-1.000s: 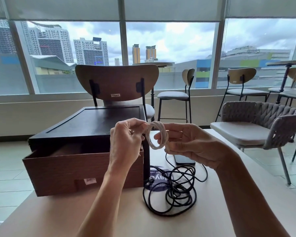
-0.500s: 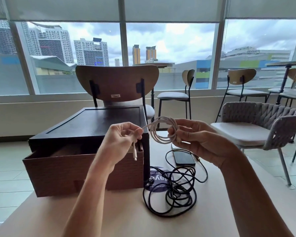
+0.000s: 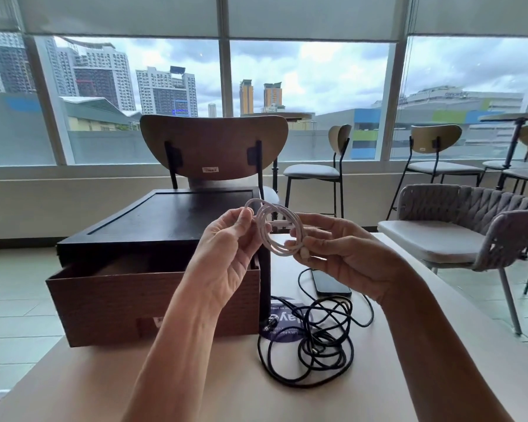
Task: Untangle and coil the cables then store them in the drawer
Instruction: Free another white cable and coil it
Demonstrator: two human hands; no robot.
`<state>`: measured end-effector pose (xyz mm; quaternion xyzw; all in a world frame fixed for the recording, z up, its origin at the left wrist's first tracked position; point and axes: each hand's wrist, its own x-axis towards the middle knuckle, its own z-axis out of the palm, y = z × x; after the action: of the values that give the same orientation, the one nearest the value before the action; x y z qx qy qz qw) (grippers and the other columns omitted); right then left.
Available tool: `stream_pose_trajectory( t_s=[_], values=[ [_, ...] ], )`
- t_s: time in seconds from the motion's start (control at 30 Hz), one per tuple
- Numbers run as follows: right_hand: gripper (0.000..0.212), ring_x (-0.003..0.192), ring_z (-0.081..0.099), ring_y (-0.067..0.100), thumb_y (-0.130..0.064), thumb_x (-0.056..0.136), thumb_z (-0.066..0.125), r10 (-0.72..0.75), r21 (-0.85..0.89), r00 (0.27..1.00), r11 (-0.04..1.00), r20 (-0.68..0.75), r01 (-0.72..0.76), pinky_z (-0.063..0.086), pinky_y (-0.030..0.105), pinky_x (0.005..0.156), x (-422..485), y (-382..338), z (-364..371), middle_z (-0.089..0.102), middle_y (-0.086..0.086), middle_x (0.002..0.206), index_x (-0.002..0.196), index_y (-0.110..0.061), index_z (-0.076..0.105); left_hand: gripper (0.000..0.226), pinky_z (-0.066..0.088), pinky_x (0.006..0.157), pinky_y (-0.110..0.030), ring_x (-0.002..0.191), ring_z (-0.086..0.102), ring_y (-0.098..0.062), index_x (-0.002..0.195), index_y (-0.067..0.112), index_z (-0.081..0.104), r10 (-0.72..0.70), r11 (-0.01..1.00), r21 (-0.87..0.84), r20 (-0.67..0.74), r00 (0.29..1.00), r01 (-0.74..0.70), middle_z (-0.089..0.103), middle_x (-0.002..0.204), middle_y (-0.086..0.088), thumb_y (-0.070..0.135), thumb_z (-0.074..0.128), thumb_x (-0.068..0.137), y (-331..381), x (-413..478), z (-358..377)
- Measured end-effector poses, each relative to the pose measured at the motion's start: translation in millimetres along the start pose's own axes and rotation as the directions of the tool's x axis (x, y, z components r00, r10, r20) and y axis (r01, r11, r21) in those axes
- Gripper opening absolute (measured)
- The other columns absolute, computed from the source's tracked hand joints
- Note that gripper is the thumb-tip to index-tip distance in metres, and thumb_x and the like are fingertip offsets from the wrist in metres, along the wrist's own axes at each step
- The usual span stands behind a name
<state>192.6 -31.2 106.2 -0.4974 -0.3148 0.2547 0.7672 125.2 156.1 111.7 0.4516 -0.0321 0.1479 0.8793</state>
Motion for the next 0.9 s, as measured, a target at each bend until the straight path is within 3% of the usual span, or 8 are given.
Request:
stream_pose_trajectory(
  t_s=[0.17, 0.37, 0.5, 0.57, 0.63, 0.7, 0.8, 0.9],
  values=[
    [0.045, 0.096, 0.070, 0.025, 0.009, 0.080, 0.059, -0.074, -0.066, 0.995, 0.995, -0.060, 0.070, 0.058, 0.026, 0.077, -0.2, -2.0, 3.0, 0.066, 0.024, 0.116, 0.124, 0.000, 0.063, 0.013, 0.053, 0.061, -0.020, 0.069, 0.062, -0.013, 0.094, 0.008, 0.069, -0.060, 0.991, 0.124, 0.029, 0.998, 0.056, 0.070, 0.084, -0.009, 0.013, 0.057, 0.096, -3.3, 1.2, -5.1],
    [0.035, 0.091, 0.070, 0.025, 0.016, 0.087, 0.056, -0.190, -0.111, 0.956, 0.979, -0.223, 0.169, 0.058, 0.025, 0.076, 3.4, -0.1, 4.6, 0.072, 0.018, 0.103, 0.114, -0.004, 0.067, 0.031, 0.051, 0.079, -0.027, 0.086, 0.067, -0.016, 0.108, 0.009, 0.073, -0.074, 0.947, 0.321, 0.118, 0.990, 0.033, 0.074, 0.106, -0.012, 0.028, 0.050, 0.101, -1.5, -2.1, -5.2],
    [0.031, 0.090, 0.071, 0.026, 0.010, 0.088, 0.063, -0.271, -0.281, 0.929, 0.939, -0.254, 0.197, 0.059, 0.031, 0.080, 6.4, 5.4, 6.8, 0.072, 0.017, 0.104, 0.111, -0.011, 0.066, 0.022, 0.054, 0.085, -0.023, 0.090, 0.067, -0.011, 0.104, 0.012, 0.072, -0.014, 0.920, 0.389, 0.137, 0.990, -0.040, 0.075, 0.098, -0.006, 0.023, 0.067, 0.085, -3.8, -5.4, 1.3],
    [0.029, 0.095, 0.071, 0.022, -0.001, 0.086, 0.072, -0.340, -0.483, 0.910, 0.854, -0.238, 0.193, 0.059, 0.033, 0.082, 8.5, 8.1, 8.5, 0.070, 0.011, 0.112, 0.110, -0.017, 0.066, 0.017, 0.054, 0.082, -0.022, 0.089, 0.068, -0.012, 0.094, 0.012, 0.073, 0.060, 0.926, 0.369, 0.068, 0.996, -0.081, 0.075, 0.091, -0.005, 0.016, 0.074, 0.077, -5.9, -3.9, 2.6],
    [0.027, 0.106, 0.066, 0.012, -0.017, 0.082, 0.079, -0.437, -0.749, 0.879, 0.644, -0.193, 0.156, 0.056, 0.031, 0.087, 11.1, 8.9, 10.3, 0.066, -0.001, 0.118, 0.105, -0.027, 0.069, 0.010, 0.055, 0.077, -0.020, 0.085, 0.070, -0.011, 0.089, 0.012, 0.072, 0.115, 0.921, 0.374, 0.013, 0.993, -0.112, 0.075, 0.088, -0.005, 0.011, 0.075, 0.080, -7.0, -2.3, 2.8],
    [0.023, 0.098, 0.062, 0.005, -0.029, 0.079, 0.081, -0.485, -0.868, 0.866, 0.476, -0.121, 0.145, 0.055, 0.028, 0.083, 12.0, 8.3, 13.6, 0.065, -0.006, 0.110, 0.101, -0.032, 0.073, 0.006, 0.055, 0.073, -0.018, 0.083, 0.071, -0.010, 0.088, 0.013, 0.072, 0.129, 0.908, 0.401, 0.017, 0.992, -0.125, 0.075, 0.087, -0.005, 0.010, 0.074, 0.083, -7.2, -2.1, 4.2],
    [0.014, 0.067, 0.064, 0.007, -0.030, 0.083, 0.078, -0.492, -0.859, 0.869, 0.463, -0.044, 0.219, 0.056, 0.032, 0.064, 12.4, 8.6, 16.5, 0.072, -0.008, 0.082, 0.096, -0.024, 0.076, 0.008, 0.051, 0.060, -0.014, 0.070, 0.068, -0.003, 0.092, 0.013, 0.071, 0.099, 0.886, 0.450, 0.048, 0.994, -0.110, 0.073, 0.080, -0.001, 0.011, 0.075, 0.085, -7.7, -4.7, 6.9],
    [0.006, 0.060, 0.066, 0.015, -0.026, 0.088, 0.074, -0.525, -0.860, 0.851, 0.448, -0.032, 0.244, 0.057, 0.042, 0.061, 13.3, 8.5, 16.9, 0.073, -0.003, 0.072, 0.090, -0.021, 0.076, 0.013, 0.049, 0.057, -0.015, 0.066, 0.064, -0.003, 0.097, 0.011, 0.071, 0.099, 0.876, 0.469, 0.043, 0.994, -0.107, 0.071, 0.079, 0.000, 0.013, 0.075, 0.085, -8.2, -4.9, 8.2]
  ],
)
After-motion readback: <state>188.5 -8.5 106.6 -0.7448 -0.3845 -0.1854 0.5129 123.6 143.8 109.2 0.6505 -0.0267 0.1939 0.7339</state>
